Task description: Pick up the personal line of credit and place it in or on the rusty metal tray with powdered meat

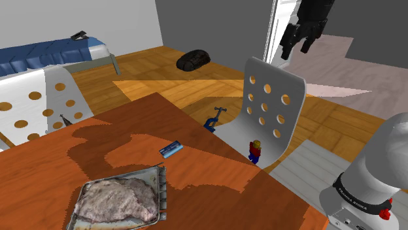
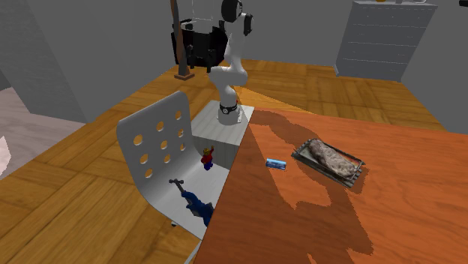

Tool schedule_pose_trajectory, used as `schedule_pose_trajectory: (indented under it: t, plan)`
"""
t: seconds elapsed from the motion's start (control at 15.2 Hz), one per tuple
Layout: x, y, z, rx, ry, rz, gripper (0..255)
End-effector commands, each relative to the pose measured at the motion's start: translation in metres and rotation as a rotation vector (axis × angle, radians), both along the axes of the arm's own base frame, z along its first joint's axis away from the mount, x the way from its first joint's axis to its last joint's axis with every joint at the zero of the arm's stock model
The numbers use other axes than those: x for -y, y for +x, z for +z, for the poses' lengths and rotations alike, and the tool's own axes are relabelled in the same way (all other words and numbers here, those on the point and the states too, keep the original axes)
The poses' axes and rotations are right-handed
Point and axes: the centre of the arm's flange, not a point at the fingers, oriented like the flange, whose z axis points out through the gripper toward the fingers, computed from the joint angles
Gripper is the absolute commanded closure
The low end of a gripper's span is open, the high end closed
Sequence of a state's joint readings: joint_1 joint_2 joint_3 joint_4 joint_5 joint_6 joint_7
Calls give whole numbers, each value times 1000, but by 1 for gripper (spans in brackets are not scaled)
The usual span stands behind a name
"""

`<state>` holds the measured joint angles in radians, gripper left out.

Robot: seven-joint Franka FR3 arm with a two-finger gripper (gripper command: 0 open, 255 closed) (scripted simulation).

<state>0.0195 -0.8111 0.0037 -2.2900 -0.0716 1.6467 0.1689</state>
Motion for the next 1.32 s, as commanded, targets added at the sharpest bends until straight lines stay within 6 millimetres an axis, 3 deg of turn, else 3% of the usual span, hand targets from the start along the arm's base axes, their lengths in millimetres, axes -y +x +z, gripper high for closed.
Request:
schedule_pose_trajectory:
  t: [0.0,0.66,1.25]
  plan:
    - [0,0,0,0,0,0,0]
    - [-84,21,-81,-123,151,-311,0]
    - [-162,54,-145,-234,286,-590,0]
